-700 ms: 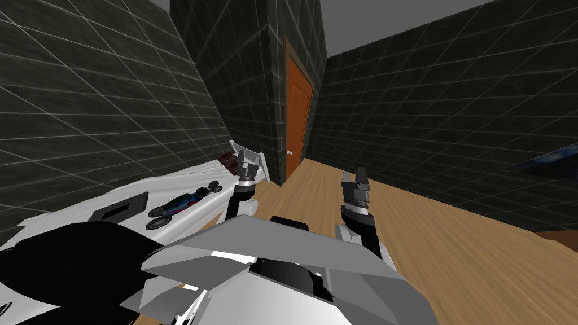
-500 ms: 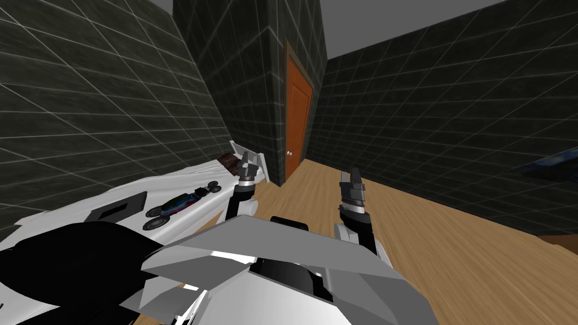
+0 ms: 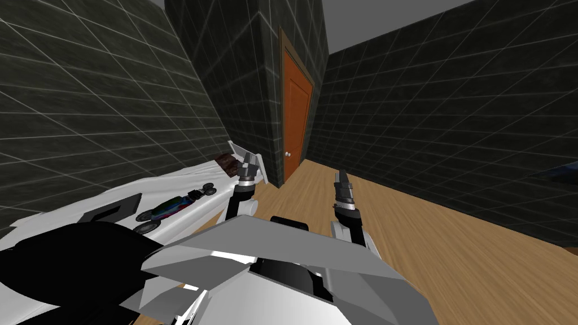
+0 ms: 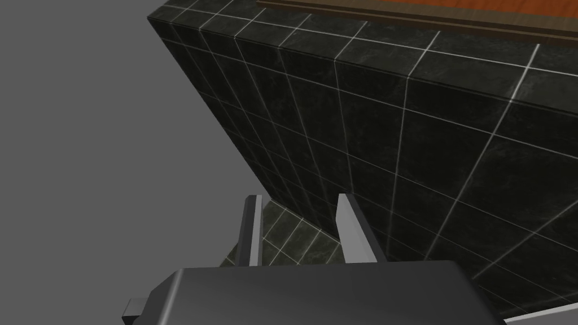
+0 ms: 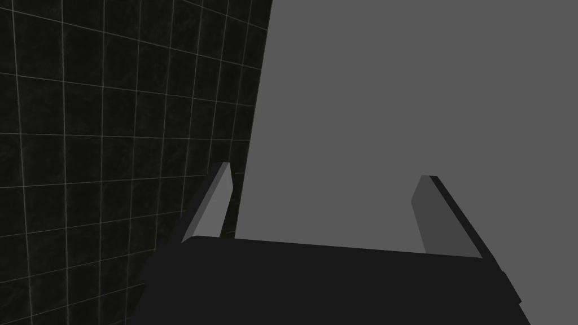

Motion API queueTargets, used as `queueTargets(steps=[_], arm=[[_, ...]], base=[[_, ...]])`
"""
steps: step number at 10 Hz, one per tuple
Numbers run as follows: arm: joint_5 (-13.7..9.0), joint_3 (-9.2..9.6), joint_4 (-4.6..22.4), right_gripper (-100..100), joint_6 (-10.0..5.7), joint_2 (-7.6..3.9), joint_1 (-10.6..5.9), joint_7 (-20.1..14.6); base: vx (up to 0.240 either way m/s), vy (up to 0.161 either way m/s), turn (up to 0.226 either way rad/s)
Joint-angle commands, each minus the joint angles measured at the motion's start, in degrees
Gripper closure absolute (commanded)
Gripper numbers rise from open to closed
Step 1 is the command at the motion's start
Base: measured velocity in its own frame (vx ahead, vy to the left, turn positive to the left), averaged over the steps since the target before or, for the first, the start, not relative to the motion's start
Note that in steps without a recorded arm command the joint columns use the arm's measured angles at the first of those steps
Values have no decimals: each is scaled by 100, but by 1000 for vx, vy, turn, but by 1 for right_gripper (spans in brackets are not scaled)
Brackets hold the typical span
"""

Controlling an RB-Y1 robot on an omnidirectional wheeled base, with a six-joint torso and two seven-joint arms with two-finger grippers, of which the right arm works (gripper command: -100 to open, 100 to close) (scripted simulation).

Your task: Pull the door open

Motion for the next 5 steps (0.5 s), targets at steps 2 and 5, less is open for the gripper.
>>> queueTargets(steps=[2, 5], arm=[[84, 25, 307, -100, -84, -38, -131, 186], [173, 56, 611, -100, -159, -70, -267, 368]], base=[[100, -64, 25], [71, -56, 23]])
